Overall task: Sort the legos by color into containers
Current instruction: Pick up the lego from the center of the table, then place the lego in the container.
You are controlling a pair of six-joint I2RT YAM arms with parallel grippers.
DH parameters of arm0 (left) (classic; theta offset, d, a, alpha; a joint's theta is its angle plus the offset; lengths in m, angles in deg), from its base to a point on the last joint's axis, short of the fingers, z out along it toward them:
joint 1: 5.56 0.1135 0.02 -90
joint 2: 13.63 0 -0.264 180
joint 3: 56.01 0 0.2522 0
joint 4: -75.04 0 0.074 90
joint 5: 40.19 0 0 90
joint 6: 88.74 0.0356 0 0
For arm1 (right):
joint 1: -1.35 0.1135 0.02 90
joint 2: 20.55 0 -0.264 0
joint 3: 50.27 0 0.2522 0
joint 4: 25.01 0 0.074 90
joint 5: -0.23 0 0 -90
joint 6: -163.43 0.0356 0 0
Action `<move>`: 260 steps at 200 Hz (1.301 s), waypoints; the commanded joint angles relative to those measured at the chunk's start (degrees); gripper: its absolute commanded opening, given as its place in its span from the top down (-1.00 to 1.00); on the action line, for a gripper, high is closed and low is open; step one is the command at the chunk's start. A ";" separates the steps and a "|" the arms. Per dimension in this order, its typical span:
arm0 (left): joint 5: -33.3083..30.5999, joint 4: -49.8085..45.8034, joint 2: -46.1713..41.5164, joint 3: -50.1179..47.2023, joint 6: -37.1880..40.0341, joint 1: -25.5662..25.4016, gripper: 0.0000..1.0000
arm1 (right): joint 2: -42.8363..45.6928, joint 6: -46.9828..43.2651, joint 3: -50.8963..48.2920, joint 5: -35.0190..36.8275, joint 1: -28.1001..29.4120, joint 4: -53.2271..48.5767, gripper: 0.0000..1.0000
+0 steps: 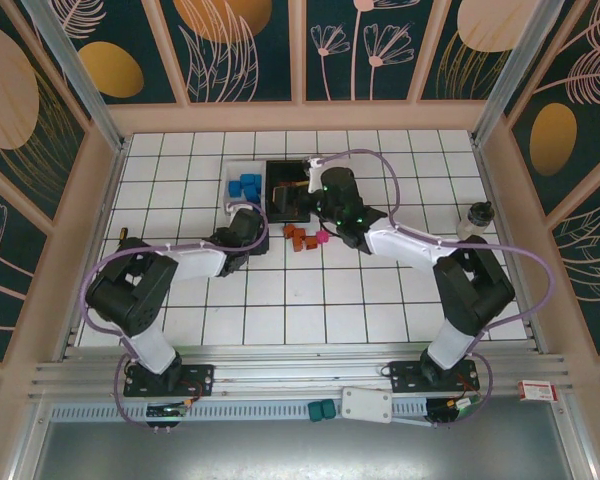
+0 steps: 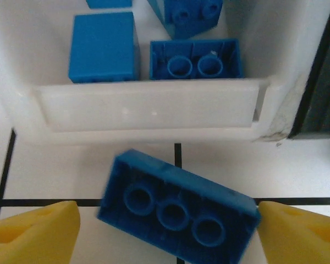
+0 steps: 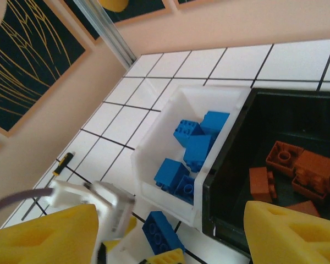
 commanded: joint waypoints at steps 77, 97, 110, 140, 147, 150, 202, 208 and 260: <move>-0.15 2.89 2.49 -1.24 -0.58 -0.31 -0.42 | 3.04 0.69 -2.11 1.26 -1.31 3.02 -0.42; -0.20 2.93 2.68 -1.05 -0.47 -0.36 -0.28 | 3.28 0.66 -2.23 1.26 -1.45 2.84 -0.42; 0.45 2.76 1.73 -1.59 -0.84 -0.29 -0.23 | 3.49 0.64 -2.45 1.34 -1.47 2.71 -0.42; 2.47 2.15 -4.84 -5.57 -2.99 -0.38 -0.16 | 4.34 0.81 -3.37 1.35 -1.78 3.03 -0.42; 2.93 1.64 -7.06 -6.73 -3.61 -0.57 -0.15 | 4.58 0.89 -3.62 1.35 -1.80 3.19 -0.42; 3.01 1.40 -8.00 -7.16 -3.92 -0.62 -0.15 | 4.66 0.90 -3.75 1.35 -1.82 3.23 -0.42; 2.87 -5.69 -23.33 -7.78 -5.54 -1.05 -0.07 | 6.44 1.52 -6.55 1.31 -2.44 4.38 -0.42; 2.66 -6.14 -23.01 -6.21 -5.06 -0.79 -0.07 | 6.63 1.59 -6.83 1.35 -2.45 4.34 -0.42; 6.89 -3.84 -6.56 9.94 -4.78 5.14 -0.05 | 8.36 1.86 -8.98 1.33 -2.62 2.61 -0.42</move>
